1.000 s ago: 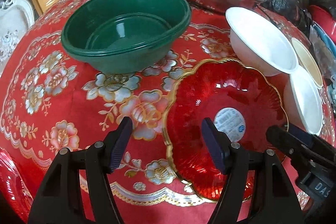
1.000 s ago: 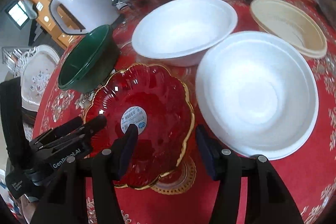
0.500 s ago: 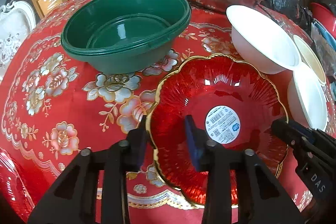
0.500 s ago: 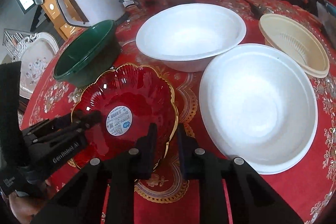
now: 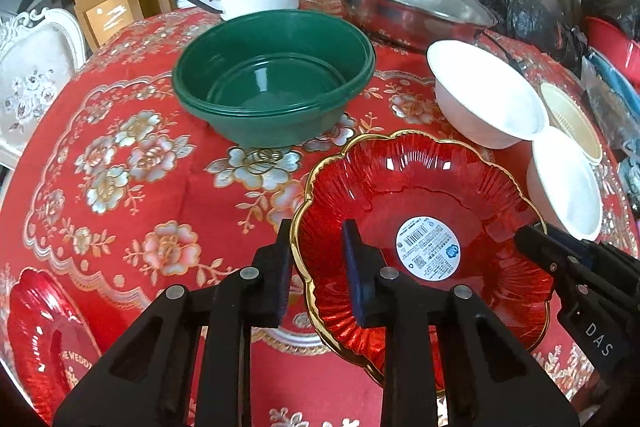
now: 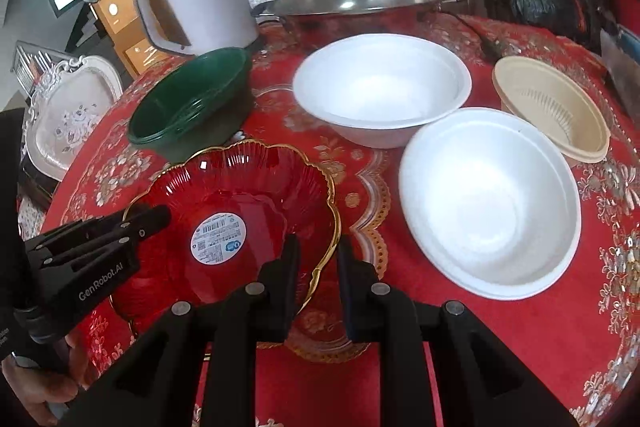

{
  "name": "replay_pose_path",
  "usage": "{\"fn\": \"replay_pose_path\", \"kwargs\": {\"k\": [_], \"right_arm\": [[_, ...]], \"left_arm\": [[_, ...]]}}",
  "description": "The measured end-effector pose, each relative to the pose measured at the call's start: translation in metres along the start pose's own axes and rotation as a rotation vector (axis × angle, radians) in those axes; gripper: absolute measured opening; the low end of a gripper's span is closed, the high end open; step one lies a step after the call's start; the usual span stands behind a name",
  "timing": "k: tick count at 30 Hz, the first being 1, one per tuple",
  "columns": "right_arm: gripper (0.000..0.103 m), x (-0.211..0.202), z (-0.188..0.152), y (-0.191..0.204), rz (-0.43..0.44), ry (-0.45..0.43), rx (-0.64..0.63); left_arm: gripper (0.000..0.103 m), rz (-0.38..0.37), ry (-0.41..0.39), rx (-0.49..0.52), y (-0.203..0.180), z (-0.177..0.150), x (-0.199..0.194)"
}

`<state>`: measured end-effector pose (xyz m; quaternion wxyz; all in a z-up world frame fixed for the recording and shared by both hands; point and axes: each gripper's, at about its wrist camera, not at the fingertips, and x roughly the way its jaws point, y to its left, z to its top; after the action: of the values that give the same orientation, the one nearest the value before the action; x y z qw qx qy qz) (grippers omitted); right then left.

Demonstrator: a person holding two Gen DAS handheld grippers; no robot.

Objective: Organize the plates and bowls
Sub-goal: 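Lift the small red plate with both tools and carry it over the wedding plate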

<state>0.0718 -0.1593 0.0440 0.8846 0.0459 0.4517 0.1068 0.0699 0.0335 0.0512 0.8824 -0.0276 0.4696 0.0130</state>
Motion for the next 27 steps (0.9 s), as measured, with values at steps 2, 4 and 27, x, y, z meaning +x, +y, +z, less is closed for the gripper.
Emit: {"fn": "replay_pose_path", "kwargs": {"k": [2,4,27], "right_arm": [[0.017,-0.003,0.0,0.003,0.004,-0.008,-0.006],[0.017,-0.008,0.001,0.007,0.007,-0.017,-0.011],[0.017,-0.038,-0.012,0.108,0.112,-0.069,-0.162]], "left_arm": [[0.023,-0.002,-0.007,-0.005,0.002,-0.002,-0.007],[0.023,-0.004,-0.012,-0.01,0.005,-0.003,-0.012],[0.023,0.056,-0.087,-0.143,0.107,-0.053,-0.094]]}}
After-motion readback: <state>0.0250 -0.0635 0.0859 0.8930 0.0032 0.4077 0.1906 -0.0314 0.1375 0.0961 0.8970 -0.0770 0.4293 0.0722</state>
